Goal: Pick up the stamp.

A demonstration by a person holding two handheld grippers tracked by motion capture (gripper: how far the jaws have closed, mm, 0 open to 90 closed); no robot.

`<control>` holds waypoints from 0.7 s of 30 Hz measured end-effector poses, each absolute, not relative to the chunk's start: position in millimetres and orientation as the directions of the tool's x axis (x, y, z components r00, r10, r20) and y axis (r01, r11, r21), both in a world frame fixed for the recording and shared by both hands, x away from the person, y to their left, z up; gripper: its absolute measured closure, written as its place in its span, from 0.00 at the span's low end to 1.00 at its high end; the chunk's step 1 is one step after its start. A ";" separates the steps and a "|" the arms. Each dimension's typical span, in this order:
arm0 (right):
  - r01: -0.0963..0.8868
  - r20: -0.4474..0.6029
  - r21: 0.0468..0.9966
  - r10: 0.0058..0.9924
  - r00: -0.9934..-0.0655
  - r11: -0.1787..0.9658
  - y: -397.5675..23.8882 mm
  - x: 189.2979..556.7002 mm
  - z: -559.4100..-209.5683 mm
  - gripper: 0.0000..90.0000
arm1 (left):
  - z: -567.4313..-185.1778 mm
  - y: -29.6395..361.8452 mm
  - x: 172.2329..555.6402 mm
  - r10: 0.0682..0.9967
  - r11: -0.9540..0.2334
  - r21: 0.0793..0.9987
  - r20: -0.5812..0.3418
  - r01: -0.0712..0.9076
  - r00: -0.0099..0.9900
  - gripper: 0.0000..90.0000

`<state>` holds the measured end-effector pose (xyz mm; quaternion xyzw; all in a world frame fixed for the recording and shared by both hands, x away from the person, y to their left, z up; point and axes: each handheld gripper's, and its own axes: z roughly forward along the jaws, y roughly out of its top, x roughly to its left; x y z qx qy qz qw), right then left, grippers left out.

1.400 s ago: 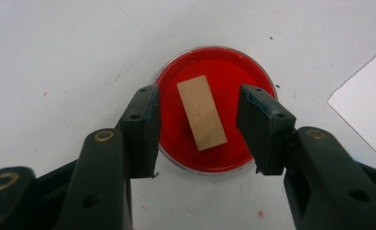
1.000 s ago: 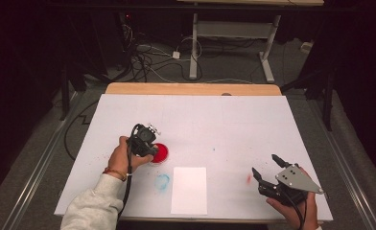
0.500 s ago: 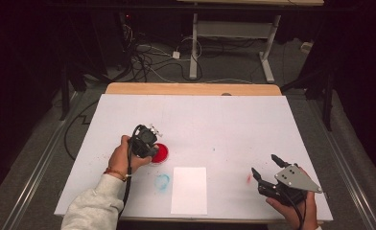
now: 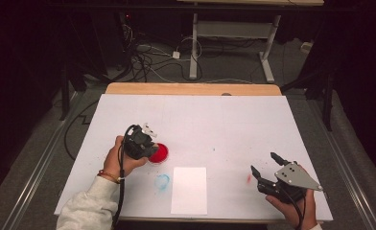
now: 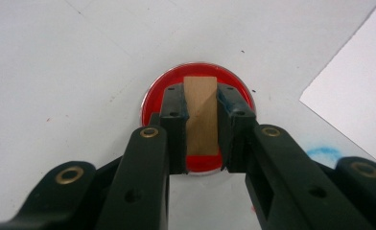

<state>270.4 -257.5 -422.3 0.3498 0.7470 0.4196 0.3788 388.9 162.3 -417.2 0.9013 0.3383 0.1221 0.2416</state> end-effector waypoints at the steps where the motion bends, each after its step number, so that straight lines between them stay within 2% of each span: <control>1: 0.206 -0.272 0.891 0.840 -0.469 0.404 -257.3 270.9 -422.6 0.30 | -416.3 164.1 387.9 0.665 -0.649 0.526 0.040 0.550 0.746 0.82; 21: 0.208 -0.283 0.883 0.833 -0.476 0.420 -254.7 272.2 -424.2 0.30 | -415.3 158.8 383.8 0.630 -0.669 0.532 0.035 0.519 0.776 0.82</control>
